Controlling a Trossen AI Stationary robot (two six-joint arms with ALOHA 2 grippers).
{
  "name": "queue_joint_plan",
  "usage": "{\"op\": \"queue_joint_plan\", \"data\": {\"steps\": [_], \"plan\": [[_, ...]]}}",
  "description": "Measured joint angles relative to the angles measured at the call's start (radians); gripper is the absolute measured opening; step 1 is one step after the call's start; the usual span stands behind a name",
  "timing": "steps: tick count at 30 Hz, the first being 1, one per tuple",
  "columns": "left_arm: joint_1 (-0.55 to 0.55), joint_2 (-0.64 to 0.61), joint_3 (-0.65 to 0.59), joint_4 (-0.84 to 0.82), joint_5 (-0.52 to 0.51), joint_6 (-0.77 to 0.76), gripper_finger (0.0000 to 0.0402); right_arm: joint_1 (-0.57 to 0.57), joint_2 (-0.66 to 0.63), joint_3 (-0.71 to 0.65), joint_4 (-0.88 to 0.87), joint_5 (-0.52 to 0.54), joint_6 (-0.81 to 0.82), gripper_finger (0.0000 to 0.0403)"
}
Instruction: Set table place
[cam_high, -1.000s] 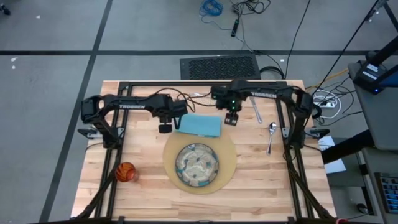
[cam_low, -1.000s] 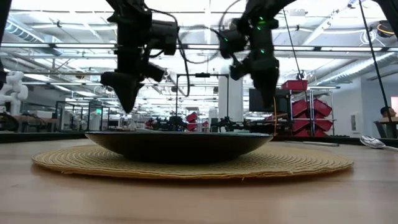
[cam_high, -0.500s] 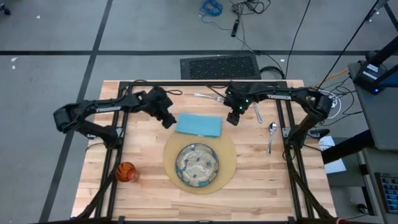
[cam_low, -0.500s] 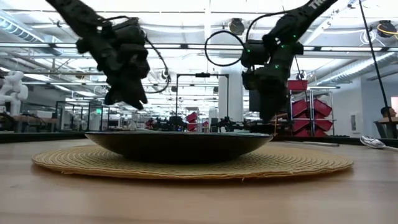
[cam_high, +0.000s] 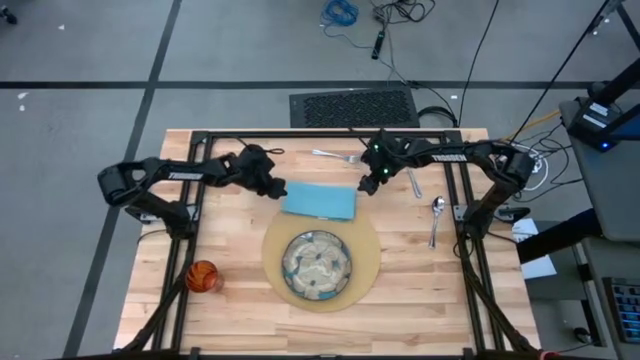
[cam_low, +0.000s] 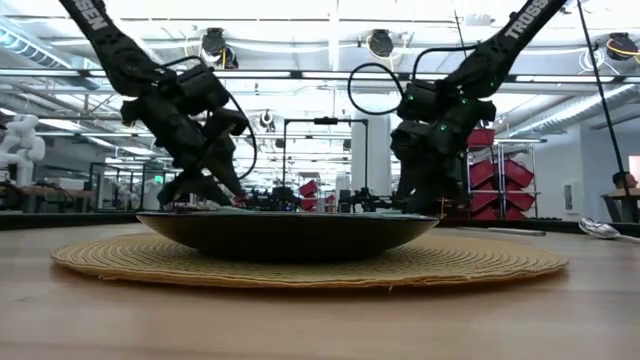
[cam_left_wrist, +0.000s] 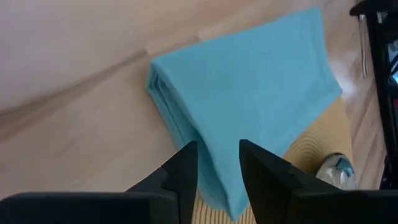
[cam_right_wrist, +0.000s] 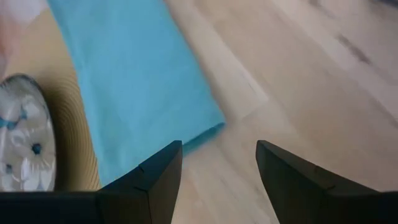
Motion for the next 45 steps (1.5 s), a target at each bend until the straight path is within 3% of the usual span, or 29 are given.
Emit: {"op": "queue_joint_plan", "data": {"steps": [8, 14, 25, 35, 45], "plan": [[0.001, 0.083, 0.001, 0.005, -0.079, -0.028, 0.0102, 0.034, 0.0, -0.005, 0.041, 0.023, -0.004, 0.0196], [-0.001, 0.125, 0.001, 0.11, -0.043, -0.051, 0.0102, 0.035, 0.0, -0.005, 0.045, 0.022, -0.005, 0.0196], [-0.001, 0.203, 0.004, 0.156, -0.008, -0.052, 0.0102, 0.046, 0.0, -0.005, 0.052, 0.022, 0.066, 0.0196], [-0.003, 0.208, 0.008, 0.183, 0.012, -0.031, 0.0102, 0.06, 0.046, -0.005, 0.119, -0.053, 0.261, 0.0196], [-0.011, 0.146, 0.008, 0.171, 0.016, 0.009, 0.0102, 0.066, 0.077, -0.005, 0.098, -0.024, 0.261, 0.0196]]}}
